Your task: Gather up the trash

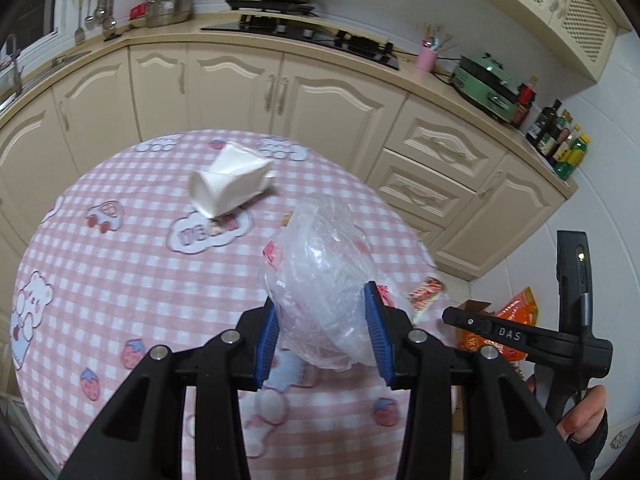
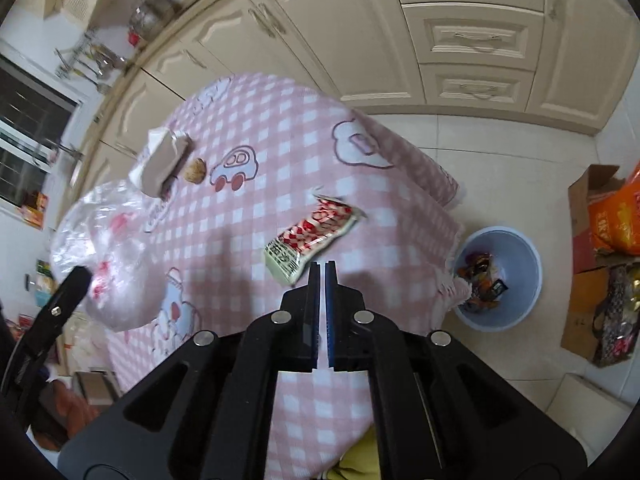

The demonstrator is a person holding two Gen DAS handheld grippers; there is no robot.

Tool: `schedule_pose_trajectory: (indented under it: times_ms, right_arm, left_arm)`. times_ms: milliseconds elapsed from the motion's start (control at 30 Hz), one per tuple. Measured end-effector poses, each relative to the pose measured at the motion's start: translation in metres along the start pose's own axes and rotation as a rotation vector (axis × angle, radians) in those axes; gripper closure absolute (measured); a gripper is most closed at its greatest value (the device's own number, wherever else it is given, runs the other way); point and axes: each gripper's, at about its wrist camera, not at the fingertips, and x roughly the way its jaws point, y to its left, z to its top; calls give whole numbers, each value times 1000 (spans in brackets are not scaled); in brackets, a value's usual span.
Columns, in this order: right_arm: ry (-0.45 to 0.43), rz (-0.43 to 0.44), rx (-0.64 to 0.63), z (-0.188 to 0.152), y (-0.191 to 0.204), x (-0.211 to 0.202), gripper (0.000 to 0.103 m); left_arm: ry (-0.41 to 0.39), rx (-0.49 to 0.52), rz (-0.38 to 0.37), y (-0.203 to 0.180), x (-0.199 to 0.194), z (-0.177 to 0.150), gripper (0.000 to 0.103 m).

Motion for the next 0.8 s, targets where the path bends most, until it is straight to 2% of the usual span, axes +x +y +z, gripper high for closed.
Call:
schedule_pose_trajectory:
  times_ms: [100,133,167,200,233,300,400,500,667,700,733,800]
  right_arm:
    - [10,-43,-29,3,13,11,99]
    - [4,-54,-34,3,15,12,87]
    - [-4,-66,-40,3,18,13,70]
    - [-14,-76,-47,3,20,12,20]
    - [-40,-84,-55,2,22,9,12]
    - [-131,-132,-98,-1,30,-4,12]
    - [-169,-168,-166,1,42,-13,12]
    - [-149,-201,-175,6,43,-3,12]
    - [-81,-257,-225,6,41,45,12]
    - [-128,-316,-272,1,42,50,18]
    - [-167,-317,-298,-4,43,48,29]
    - [-204,-312,-323,-8,43,39,40]
  left_arm:
    - [2,-16,29,16,0,-2,63]
    - [4,-22,33,21,0,-2,63]
    - [6,-31,36,29,1,-3,63]
    - [8,-36,37,32,1,-3,63]
    - [10,-47,38,39,2,-4,63]
    - [14,-60,39,46,4,-5,63]
    - [20,-83,37,54,8,-6,62]
    - [22,-87,24,56,9,-9,62]
    - [41,-87,29,57,16,-14,62]
    - [47,-88,32,58,17,-15,62]
    - [51,-88,34,58,18,-16,62]
    - [56,-82,40,58,20,-18,62]
